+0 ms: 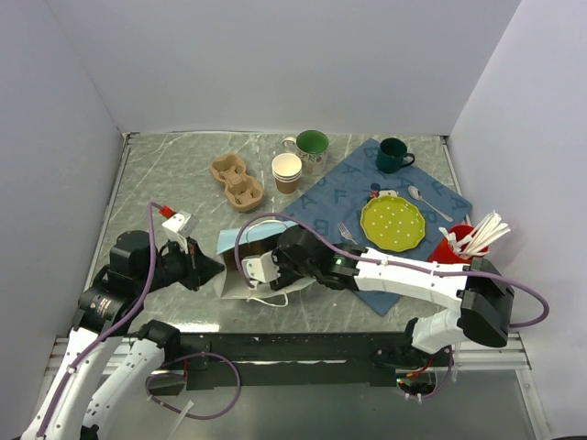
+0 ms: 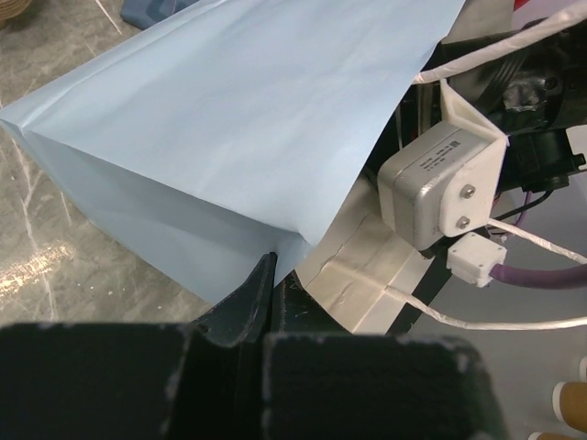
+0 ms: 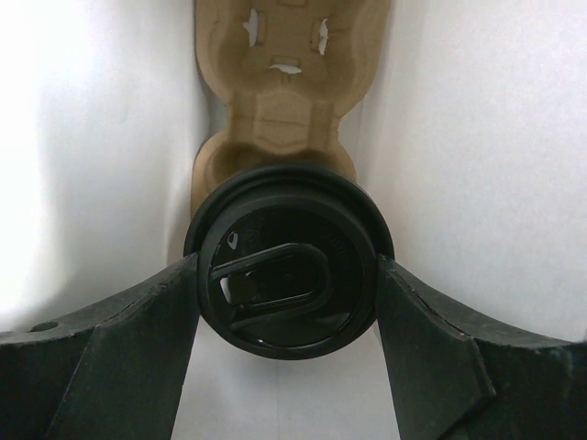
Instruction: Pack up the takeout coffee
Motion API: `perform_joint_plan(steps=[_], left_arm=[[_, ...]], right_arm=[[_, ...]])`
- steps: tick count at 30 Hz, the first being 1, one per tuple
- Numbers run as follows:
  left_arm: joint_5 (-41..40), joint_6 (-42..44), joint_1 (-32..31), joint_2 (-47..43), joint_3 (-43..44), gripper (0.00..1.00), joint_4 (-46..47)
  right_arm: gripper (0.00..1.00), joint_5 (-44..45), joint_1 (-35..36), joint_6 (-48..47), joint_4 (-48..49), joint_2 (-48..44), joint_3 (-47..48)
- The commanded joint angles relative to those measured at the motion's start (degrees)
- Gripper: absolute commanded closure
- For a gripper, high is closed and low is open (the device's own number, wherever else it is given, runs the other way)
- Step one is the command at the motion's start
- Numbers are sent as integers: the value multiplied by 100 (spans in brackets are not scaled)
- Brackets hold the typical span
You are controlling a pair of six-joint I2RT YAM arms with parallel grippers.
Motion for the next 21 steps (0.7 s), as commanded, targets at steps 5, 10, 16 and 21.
perform_joint_plan(steps=[5, 10, 16, 21], left_arm=[[392, 196, 2, -17, 59, 99, 26], [410, 223, 2, -16, 59, 99, 17], [366, 205, -7, -52, 50, 99, 17], [366, 196, 2, -60, 50, 99, 17]], right_arm=[[46, -79, -75, -19, 257, 259, 128], [46, -272, -75, 8, 213, 215, 128], [46, -457, -101, 78, -16, 259, 189], [47, -89, -110, 96, 72, 250, 277]])
